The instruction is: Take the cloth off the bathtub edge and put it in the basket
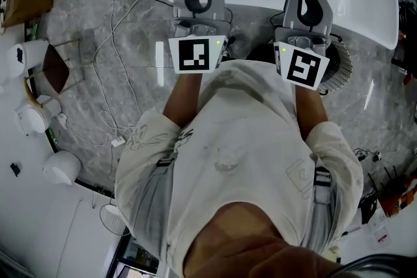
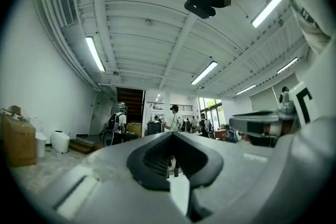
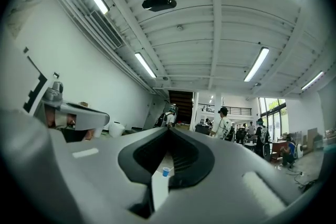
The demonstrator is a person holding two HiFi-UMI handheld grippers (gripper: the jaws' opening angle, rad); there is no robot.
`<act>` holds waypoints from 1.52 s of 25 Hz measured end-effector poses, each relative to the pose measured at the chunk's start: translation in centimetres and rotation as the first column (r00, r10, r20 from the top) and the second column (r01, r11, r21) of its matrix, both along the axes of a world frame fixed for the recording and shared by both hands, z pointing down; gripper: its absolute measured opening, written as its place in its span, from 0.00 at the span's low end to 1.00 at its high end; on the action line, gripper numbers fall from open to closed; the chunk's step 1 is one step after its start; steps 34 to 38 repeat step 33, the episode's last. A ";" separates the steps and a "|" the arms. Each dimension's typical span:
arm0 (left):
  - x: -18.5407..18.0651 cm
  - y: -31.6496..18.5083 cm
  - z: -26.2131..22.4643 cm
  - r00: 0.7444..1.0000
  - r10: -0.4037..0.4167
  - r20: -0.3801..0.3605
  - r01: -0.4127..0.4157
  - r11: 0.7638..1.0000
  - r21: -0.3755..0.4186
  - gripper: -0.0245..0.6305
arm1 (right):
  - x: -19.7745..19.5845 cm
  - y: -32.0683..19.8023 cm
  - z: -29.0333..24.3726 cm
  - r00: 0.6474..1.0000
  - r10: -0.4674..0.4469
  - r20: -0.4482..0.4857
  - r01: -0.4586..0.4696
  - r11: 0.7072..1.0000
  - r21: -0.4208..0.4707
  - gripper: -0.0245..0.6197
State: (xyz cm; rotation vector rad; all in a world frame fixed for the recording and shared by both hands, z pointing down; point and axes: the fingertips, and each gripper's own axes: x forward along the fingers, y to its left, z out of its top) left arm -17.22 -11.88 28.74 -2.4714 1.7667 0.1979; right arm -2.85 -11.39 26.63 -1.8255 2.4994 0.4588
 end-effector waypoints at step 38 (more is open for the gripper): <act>0.4 0.0 -0.7 1.000 0.011 0.011 -0.011 1.000 0.006 0.04 | 0.1 -0.3 0.1 1.000 -0.018 -0.006 0.017 0.999 -0.046 0.04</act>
